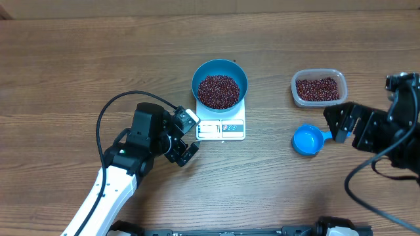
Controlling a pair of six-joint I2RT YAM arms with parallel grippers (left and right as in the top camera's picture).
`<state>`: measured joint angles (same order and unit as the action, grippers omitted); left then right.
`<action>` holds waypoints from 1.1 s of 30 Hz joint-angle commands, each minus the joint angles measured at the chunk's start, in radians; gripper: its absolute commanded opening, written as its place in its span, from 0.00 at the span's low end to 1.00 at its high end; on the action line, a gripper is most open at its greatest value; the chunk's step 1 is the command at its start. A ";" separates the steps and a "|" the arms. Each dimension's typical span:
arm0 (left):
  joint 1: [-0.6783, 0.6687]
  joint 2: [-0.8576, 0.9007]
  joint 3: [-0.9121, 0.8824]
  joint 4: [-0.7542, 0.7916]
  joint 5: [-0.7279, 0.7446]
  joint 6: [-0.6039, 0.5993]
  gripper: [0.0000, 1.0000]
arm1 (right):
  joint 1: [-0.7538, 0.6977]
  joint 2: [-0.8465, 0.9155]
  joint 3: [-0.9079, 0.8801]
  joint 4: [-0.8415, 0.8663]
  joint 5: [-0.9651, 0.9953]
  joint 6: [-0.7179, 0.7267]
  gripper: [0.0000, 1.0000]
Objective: Scoop item into bowl and weigh 150g on scale
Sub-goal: 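Open the right gripper and lift it away from the scoop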
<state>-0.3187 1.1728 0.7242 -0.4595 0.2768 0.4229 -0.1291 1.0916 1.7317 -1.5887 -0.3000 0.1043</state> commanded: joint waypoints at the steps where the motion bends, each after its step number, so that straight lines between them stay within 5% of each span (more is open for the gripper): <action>1: 0.004 0.005 -0.005 0.000 0.001 0.019 1.00 | 0.006 -0.005 0.018 -0.023 -0.017 0.003 1.00; 9: 0.004 0.005 -0.005 0.000 0.001 0.019 1.00 | 0.006 -0.002 0.015 -0.032 0.034 -0.035 1.00; 13: 0.004 0.005 -0.005 0.000 0.001 0.019 1.00 | 0.006 -0.011 -0.047 0.100 0.036 -0.135 1.00; 23: 0.004 0.005 -0.005 0.000 0.001 0.019 1.00 | 0.063 -0.251 -0.480 0.799 0.035 -0.163 1.00; 33: 0.004 0.005 -0.005 0.000 0.001 0.019 0.99 | 0.065 -0.550 -0.972 1.278 0.036 -0.242 1.00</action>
<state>-0.3187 1.1728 0.7242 -0.4595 0.2768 0.4232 -0.0711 0.6155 0.8837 -0.3775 -0.2703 -0.0887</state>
